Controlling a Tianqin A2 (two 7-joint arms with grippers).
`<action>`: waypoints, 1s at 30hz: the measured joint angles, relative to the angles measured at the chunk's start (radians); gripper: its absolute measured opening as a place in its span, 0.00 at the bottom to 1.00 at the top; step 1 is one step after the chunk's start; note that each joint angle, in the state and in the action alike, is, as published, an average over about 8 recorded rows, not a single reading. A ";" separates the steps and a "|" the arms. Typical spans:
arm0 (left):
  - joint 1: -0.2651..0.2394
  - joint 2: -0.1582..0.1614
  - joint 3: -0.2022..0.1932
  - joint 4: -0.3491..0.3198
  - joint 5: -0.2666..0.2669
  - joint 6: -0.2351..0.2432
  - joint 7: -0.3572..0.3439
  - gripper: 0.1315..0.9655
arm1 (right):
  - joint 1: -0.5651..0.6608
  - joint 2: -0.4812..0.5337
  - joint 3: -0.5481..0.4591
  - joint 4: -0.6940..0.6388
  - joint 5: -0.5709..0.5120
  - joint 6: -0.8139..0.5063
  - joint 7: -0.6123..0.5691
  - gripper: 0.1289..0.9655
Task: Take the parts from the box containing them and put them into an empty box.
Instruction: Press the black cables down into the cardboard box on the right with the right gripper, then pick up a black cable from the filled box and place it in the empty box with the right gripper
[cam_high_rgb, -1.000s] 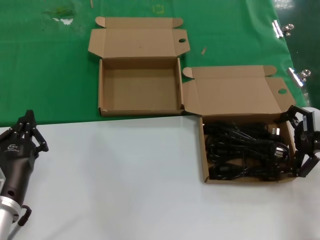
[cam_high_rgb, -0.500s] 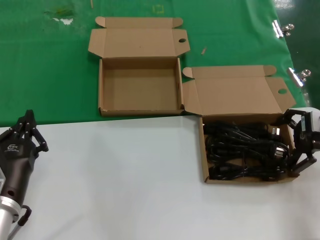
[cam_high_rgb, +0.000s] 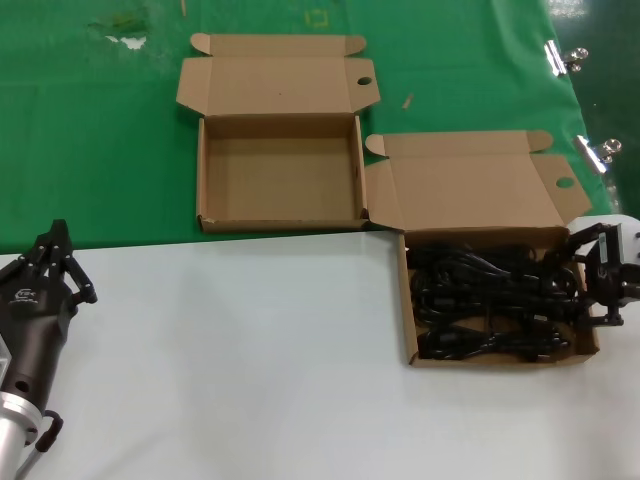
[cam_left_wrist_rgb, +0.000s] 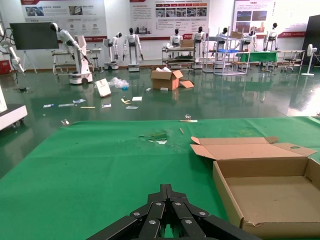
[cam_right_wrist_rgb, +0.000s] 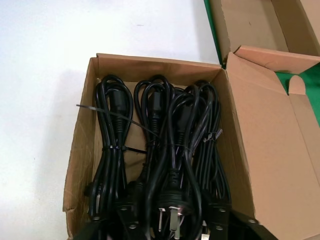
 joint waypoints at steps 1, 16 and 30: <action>0.000 0.000 0.000 0.000 0.000 0.000 0.000 0.01 | -0.001 0.000 0.001 0.002 -0.001 0.000 0.001 0.43; 0.000 0.000 0.000 0.000 0.000 0.000 0.000 0.01 | -0.015 0.016 0.020 0.043 -0.005 0.005 0.015 0.19; 0.000 0.000 0.000 0.000 0.000 0.000 0.000 0.01 | 0.057 -0.001 0.030 0.060 -0.019 0.005 0.015 0.07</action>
